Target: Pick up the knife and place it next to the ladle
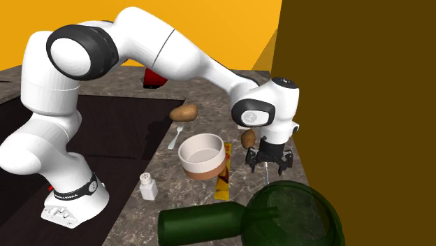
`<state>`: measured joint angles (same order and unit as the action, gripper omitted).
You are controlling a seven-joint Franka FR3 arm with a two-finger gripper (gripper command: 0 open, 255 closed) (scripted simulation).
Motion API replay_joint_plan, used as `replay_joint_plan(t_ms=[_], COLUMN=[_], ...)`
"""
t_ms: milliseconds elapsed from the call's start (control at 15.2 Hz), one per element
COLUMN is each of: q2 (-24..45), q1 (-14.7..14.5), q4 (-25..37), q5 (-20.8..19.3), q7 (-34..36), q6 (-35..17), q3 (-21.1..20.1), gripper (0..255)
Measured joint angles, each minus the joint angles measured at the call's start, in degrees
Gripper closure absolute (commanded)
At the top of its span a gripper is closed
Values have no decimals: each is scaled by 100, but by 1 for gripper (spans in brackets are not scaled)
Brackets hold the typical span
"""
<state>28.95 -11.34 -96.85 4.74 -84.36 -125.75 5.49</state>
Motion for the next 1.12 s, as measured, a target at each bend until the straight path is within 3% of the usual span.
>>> replay_joint_plan(t_ms=[528, 594, 1122], q2=[116, 116, 115], q1=[3, 3, 3], q4=[-12, -12, -12], q5=[15, 15, 15], q7=[-9, -9, -9], q6=[-130, -130, -130], q3=[-10, -10, -10], gripper=[0, 255, 255])
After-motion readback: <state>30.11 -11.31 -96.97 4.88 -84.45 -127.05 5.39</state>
